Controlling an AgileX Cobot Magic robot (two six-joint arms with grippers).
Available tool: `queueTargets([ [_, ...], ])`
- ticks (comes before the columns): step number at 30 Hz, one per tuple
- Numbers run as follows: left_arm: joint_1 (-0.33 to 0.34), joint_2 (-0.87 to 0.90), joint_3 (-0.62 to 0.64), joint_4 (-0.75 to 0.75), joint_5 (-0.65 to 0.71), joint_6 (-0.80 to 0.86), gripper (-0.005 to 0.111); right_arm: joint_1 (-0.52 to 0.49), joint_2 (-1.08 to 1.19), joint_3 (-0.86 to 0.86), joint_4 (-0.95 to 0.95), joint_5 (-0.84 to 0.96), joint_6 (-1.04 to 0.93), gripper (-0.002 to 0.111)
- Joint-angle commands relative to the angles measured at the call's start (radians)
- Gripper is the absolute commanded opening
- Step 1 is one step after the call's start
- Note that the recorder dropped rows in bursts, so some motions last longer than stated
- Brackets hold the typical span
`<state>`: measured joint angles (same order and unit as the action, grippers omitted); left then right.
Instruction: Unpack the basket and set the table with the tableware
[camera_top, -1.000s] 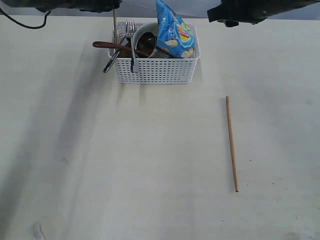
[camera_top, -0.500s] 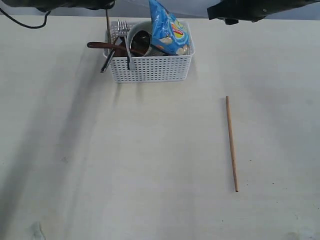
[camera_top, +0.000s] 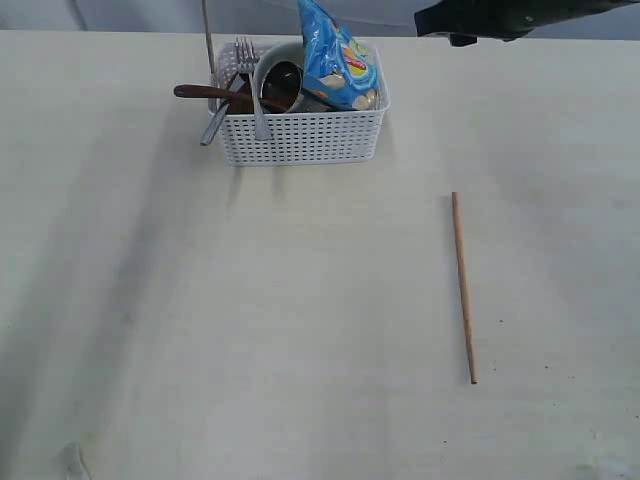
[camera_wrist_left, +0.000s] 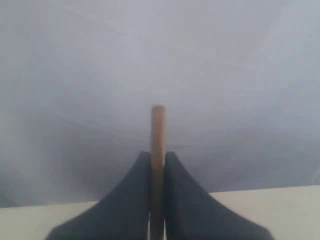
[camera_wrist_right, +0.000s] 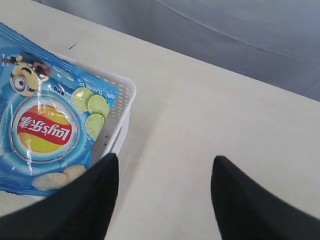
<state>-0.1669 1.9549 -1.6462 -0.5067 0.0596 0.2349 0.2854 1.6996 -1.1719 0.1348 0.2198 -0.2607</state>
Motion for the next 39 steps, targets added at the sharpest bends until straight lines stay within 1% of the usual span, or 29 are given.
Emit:
queueTargets([
  [1, 0.001, -0.068, -0.002, 0.004, 0.106, 0.005, 0.0, -0.004, -0.002, 0.003, -0.001, -0.016, 0.002, 0.053],
  [2, 0.001, -0.09, -0.002, 0.004, 0.158, 0.005, 0.0, -0.004, -0.002, 0.003, -0.001, -0.016, 0.002, 0.053],
  [3, 0.001, -0.099, -0.002, 0.004, 0.183, 0.005, 0.0, -0.004, -0.005, 0.003, -0.001, -0.011, -0.003, 0.053],
  [4, 0.001, -0.124, -0.002, 0.004, 0.249, 0.005, 0.0, -0.004, -0.03, 0.003, -0.001, 0.024, -0.005, 0.053],
  [6, 0.001, -0.153, -0.002, -0.002, 0.309, 0.003, 0.0, -0.004, -0.066, 0.003, 0.018, 0.06, -0.005, 0.053],
  [8, 0.001, -0.176, -0.002, -0.023, 0.352, 0.003, 0.0, -0.002, -0.102, 0.003, 0.077, 0.075, -0.005, 0.053],
  [11, 0.001, -0.199, -0.002, -0.08, 0.405, 0.003, 0.0, 0.029, -0.163, 0.003, 0.156, 0.135, -0.016, 0.053],
  [13, 0.001, -0.204, -0.002, -0.124, 0.43, 0.003, 0.0, 0.076, -0.203, 0.005, 0.211, 0.188, -0.057, 0.053],
  [15, 0.001, -0.204, -0.002, -0.165, 0.455, 0.005, 0.0, 0.136, -0.233, 0.017, 0.265, 0.198, -0.106, 0.053],
  [19, -0.001, -0.206, -0.002, -0.191, 0.508, 0.037, 0.0, 0.247, -0.252, 0.046, 0.363, 0.111, -0.175, 0.053],
  [21, -0.003, -0.21, 0.0, -0.224, 0.549, 0.098, 0.0, 0.279, -0.244, 0.046, 0.383, 0.078, -0.175, 0.053],
  [22, -0.003, -0.21, 0.0, -0.265, 0.578, 0.146, 0.0, 0.288, -0.239, 0.046, 0.395, 0.06, -0.177, 0.053],
  [25, -0.003, -0.221, 0.023, -0.441, 0.63, 0.32, 0.0, 0.306, -0.23, 0.046, 0.433, 0.014, -0.179, 0.053],
  [31, -0.003, -0.266, 0.139, -0.761, 0.622, 0.633, 0.0, 0.347, -0.23, 0.046, 0.476, -0.012, -0.181, 0.053],
  [37, -0.003, -0.286, 0.241, -0.987, 0.629, 0.86, 0.0, 0.407, -0.228, 0.046, 0.495, -0.088, -0.181, 0.053],
  [39, -0.003, -0.29, 0.26, -1.05, 0.648, 0.903, 0.0, 0.417, -0.223, 0.046, 0.495, -0.117, -0.181, 0.053],
])
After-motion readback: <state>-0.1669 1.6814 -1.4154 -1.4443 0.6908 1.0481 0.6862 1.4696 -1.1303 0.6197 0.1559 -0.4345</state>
